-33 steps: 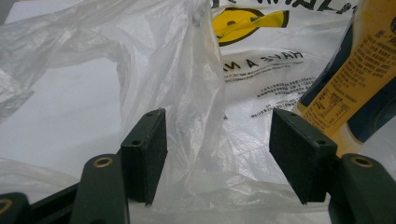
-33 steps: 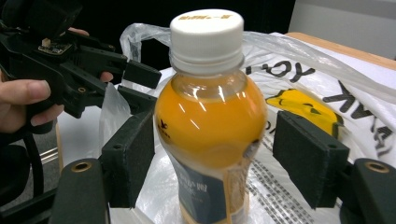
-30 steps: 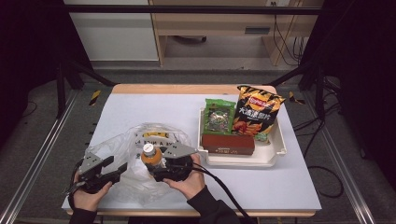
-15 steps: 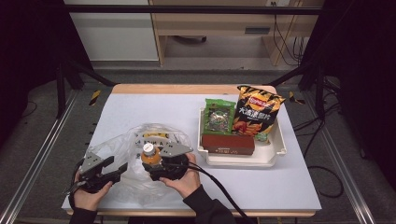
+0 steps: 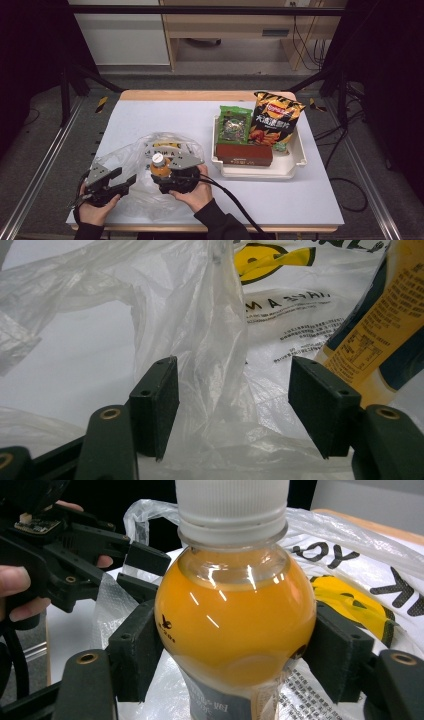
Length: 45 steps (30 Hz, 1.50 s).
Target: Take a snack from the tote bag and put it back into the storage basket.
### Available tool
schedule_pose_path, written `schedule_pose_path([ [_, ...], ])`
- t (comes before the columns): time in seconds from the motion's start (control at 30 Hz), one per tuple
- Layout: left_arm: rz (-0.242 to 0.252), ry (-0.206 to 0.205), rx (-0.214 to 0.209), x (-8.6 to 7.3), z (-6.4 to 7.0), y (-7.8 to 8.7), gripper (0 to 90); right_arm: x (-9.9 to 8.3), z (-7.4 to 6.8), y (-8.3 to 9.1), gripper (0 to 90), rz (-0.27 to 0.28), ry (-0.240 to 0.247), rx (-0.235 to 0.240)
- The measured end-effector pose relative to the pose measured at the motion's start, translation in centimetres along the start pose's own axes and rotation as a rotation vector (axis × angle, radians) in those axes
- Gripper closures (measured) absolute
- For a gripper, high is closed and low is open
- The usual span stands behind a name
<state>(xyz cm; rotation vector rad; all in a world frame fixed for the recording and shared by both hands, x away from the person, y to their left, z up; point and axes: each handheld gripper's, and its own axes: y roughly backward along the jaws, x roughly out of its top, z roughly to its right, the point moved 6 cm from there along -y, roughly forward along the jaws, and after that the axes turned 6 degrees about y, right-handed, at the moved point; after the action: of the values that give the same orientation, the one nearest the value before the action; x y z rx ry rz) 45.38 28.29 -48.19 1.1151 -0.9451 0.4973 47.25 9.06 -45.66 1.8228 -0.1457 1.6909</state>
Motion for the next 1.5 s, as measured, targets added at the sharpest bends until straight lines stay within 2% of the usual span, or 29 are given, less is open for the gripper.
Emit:
schedule_pose_path([
  [0.47, 0.000, 0.003, 0.008, 0.0, -0.2, 0.0, 36.7, 0.1, -0.1, 0.6, 30.8, -0.036, 0.005, -0.015],
  [0.6, -0.001, 0.008, 0.009, 0.0, -0.3, 0.0, 36.7, 0.8, -0.3, 1.0, 30.8, -0.016, -0.006, -0.008],
  [0.7, 0.001, 0.009, 0.010, 0.0, -0.3, 0.0, 36.7, 1.5, -0.4, 1.5, 30.8, 0.004, -0.017, 0.000],
  [1.0, 0.000, 0.007, 0.008, 0.0, -0.3, 0.0, 36.7, 4.5, -0.6, 3.2, 30.8, 0.047, 0.002, -0.006],
  [1.5, 0.002, 0.006, 0.011, 0.0, -0.2, 0.0, 36.7, 9.4, 0.4, 7.1, 30.8, 0.099, 0.030, -0.044],
])
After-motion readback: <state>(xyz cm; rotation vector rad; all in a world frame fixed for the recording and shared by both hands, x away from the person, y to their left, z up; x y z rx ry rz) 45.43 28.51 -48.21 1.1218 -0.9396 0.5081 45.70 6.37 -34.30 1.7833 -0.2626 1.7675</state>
